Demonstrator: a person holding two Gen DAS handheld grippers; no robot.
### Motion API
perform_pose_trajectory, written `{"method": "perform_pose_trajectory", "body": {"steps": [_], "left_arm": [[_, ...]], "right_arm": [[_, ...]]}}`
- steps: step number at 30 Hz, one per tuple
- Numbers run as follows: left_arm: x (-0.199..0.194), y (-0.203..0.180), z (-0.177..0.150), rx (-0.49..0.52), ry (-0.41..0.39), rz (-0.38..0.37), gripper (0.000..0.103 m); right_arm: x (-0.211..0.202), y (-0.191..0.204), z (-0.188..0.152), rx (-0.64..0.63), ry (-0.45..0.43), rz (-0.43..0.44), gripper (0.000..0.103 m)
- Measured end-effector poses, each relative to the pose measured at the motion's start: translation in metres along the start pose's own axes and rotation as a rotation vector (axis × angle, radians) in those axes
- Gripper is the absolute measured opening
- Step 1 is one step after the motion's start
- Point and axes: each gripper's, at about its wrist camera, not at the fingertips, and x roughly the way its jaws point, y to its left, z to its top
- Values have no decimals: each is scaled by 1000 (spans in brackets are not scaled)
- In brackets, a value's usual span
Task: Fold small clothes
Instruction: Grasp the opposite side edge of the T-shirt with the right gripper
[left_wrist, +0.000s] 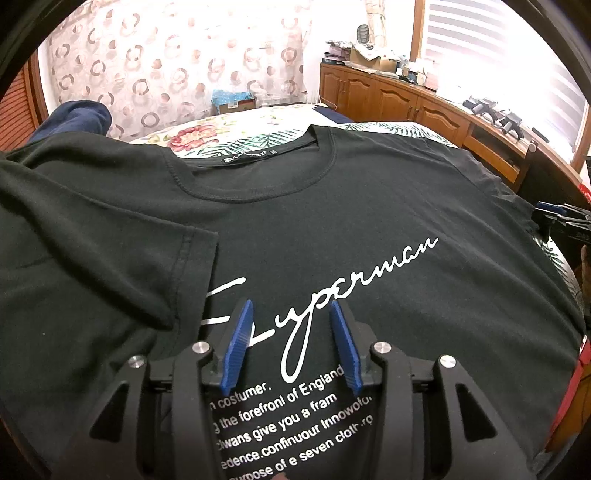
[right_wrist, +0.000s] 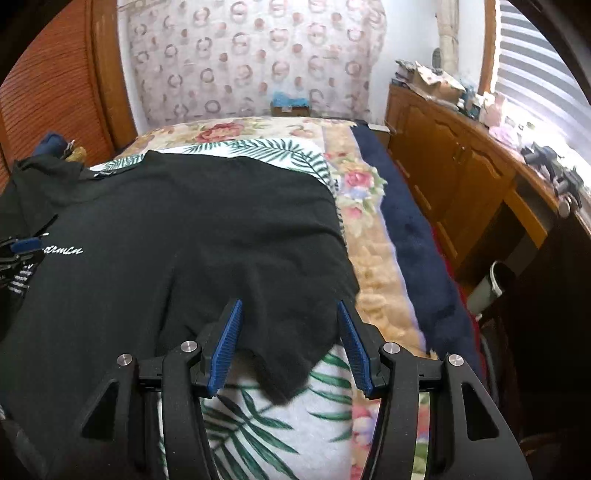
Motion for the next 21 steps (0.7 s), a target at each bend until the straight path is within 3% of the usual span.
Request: {"method": "perform_pose_trajectory", "body": {"steps": [9,21], "left_arm": [[1,2,0,-14,2,21,52],[1,4,0,-23,4,19,54]], "right_arm": [[-6,-12,-6,43,2,26,54],[7,-31,10,126,2,42,54]]}}
